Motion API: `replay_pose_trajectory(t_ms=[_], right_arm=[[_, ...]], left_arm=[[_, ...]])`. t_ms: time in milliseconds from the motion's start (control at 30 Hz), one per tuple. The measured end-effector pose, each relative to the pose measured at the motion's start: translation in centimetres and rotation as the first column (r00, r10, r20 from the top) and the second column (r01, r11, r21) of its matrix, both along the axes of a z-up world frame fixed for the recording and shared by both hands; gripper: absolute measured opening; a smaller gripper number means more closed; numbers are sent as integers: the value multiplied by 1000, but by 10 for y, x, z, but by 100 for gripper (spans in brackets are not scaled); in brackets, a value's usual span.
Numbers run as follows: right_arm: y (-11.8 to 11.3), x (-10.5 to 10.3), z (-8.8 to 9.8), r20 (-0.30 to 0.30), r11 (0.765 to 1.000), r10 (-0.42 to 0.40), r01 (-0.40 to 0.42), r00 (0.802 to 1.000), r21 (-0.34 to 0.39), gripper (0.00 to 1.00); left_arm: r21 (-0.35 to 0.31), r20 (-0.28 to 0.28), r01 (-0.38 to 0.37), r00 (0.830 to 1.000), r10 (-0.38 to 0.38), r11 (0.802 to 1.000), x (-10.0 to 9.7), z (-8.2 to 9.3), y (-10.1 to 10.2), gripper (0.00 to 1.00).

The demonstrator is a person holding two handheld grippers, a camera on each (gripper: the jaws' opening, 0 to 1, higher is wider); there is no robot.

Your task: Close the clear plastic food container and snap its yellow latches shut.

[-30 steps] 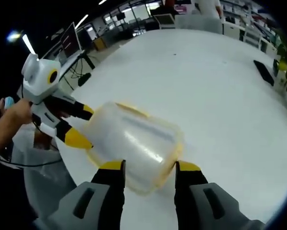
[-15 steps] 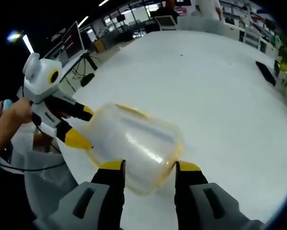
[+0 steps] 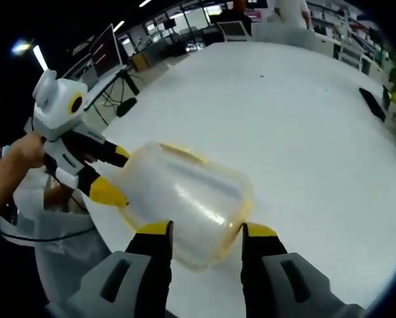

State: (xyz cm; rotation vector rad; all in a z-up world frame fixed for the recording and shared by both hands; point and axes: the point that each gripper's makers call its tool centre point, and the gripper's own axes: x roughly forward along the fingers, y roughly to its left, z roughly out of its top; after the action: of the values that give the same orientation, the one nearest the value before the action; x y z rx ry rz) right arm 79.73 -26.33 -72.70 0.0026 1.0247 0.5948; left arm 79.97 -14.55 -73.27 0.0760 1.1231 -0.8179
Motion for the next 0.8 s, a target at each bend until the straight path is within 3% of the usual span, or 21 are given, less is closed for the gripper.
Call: replay_pose_trajectory(t_ms=[467, 800], right_arm=[[13, -6, 0, -3, 1000, -9, 9, 1000, 7, 38], [13, -9, -1, 12, 999, 11, -12, 1000, 51, 40]], left_arm=[[4, -2, 6, 1000, -6, 1000, -5, 0, 15, 41], [-8, 8, -5, 1000, 6, 1000, -5, 0, 16, 42]])
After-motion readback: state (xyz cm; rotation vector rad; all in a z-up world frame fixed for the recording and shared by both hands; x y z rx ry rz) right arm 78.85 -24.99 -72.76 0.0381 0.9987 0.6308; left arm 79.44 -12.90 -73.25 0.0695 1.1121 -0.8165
